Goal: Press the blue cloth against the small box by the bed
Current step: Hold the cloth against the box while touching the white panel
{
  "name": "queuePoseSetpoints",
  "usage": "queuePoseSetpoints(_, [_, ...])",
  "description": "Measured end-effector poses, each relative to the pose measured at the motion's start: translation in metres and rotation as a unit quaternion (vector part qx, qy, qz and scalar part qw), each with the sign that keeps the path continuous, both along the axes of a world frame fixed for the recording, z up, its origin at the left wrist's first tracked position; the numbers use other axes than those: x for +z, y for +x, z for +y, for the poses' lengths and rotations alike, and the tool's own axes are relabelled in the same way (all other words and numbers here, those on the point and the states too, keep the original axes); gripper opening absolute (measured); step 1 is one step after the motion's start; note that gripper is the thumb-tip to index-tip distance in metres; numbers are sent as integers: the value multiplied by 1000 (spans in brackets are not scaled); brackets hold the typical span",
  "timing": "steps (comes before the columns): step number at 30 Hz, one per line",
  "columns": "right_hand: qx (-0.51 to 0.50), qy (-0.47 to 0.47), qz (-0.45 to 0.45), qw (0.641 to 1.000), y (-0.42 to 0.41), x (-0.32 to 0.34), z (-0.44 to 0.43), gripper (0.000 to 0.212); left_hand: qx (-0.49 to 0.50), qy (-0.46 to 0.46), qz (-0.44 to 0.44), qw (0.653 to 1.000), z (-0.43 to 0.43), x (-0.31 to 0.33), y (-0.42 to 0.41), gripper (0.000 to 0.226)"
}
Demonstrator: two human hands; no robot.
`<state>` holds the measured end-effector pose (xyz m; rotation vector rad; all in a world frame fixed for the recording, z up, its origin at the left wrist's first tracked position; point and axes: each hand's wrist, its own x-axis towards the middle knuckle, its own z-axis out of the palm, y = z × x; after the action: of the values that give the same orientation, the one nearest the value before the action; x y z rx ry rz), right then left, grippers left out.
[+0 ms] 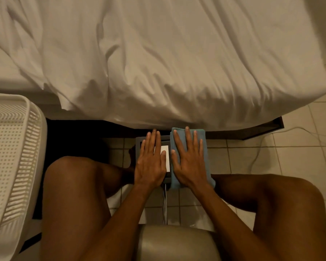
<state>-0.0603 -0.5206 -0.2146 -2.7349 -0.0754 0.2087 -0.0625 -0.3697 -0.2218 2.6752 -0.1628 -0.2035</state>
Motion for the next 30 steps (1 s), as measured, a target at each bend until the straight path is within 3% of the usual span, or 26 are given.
queuePoseSetpoints(8, [-33,-3,20,999,-35,-3,7,64,-3,7,-8,1000,0,-3,0,61])
queuePoseSetpoints(12, [-13,-10,9,1000,-7,-2,4,65,5,9,-11,1000,-1,-6,2,61])
queuePoseSetpoints(16, [-61,7,4,998,-5,1,6,63,6,-4,-9,1000,-1,-5,0,61])
queuePoseSetpoints(19, [-28,3,15,999,-27,1,8,62,1,2,-8,1000,0,-4,0,60])
queuePoseSetpoints(23, [19,-6,-1,1000,6,0,8,61,-1,-2,-4,1000,0,-2,2,61])
queuePoseSetpoints(30, [-3,11,9,1000,-23,0,5,61,7,-8,-5,1000,-1,-2,1,60])
